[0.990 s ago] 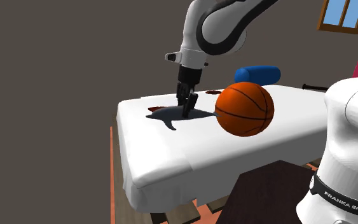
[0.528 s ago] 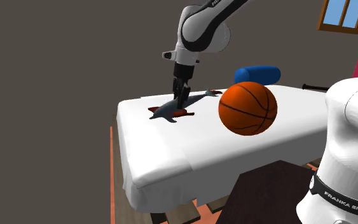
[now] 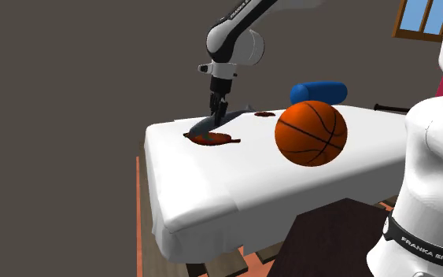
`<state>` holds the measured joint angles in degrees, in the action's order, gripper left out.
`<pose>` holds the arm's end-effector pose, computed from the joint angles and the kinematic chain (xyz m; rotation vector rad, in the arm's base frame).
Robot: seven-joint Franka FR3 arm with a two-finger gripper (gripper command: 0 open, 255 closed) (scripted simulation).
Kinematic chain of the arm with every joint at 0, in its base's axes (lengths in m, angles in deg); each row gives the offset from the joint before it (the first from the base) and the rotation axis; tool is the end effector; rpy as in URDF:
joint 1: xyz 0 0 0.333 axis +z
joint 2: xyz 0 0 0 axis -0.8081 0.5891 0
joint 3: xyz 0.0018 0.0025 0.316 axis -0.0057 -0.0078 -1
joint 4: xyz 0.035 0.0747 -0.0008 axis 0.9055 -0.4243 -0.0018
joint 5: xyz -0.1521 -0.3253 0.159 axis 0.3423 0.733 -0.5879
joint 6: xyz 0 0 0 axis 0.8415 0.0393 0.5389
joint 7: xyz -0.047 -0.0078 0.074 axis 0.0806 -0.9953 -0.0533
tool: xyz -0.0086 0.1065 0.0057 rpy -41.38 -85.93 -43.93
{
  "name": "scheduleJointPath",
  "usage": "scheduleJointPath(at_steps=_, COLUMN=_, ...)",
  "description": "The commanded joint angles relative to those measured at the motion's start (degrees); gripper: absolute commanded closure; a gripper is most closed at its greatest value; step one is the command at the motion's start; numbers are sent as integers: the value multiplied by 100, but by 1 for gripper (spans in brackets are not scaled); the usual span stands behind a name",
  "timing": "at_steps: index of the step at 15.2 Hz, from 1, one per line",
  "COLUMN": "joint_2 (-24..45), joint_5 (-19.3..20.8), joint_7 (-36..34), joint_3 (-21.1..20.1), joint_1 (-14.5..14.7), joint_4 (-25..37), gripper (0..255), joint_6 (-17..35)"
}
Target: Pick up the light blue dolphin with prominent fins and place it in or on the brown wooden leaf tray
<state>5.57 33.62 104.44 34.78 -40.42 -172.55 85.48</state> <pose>0.5752 -0.0977 0.4050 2.7397 1.3941 0.2728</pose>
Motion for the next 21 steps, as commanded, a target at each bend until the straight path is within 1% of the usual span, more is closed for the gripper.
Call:
scheduleJointPath(at_steps=1, joint_2=372, joint_5=-224, joint_7=275, joint_3=44, joint_1=-136, joint_4=494, gripper=255, joint_6=-175)
scheduleJointPath(at_steps=4, joint_2=983, joint_5=-548, joint_7=636, joint_3=59, joint_1=-413, joint_4=1313, gripper=255, joint_6=-477)
scheduleJointPath(at_steps=8, joint_2=1844, joint_5=-907, joint_7=989, joint_3=16, joint_1=-863, joint_4=2561, gripper=255, joint_6=-969)
scheduleJointPath(at_steps=11, joint_2=2554, joint_5=-1123, joint_7=1151, joint_3=-47, joint_1=-1254, joint_4=3671, gripper=255, joint_6=-1422)
scheduleJointPath(at_steps=12, joint_2=2931, joint_5=-1214, joint_7=1196, joint_3=-83, joint_1=-1460, joint_4=4288, gripper=255, joint_6=-1676)
scheduleJointPath(at_steps=21, joint_2=3118, joint_5=-1328, joint_7=1322, joint_3=-166, joint_1=-1458, joint_4=3895, gripper=255, joint_6=-1113)
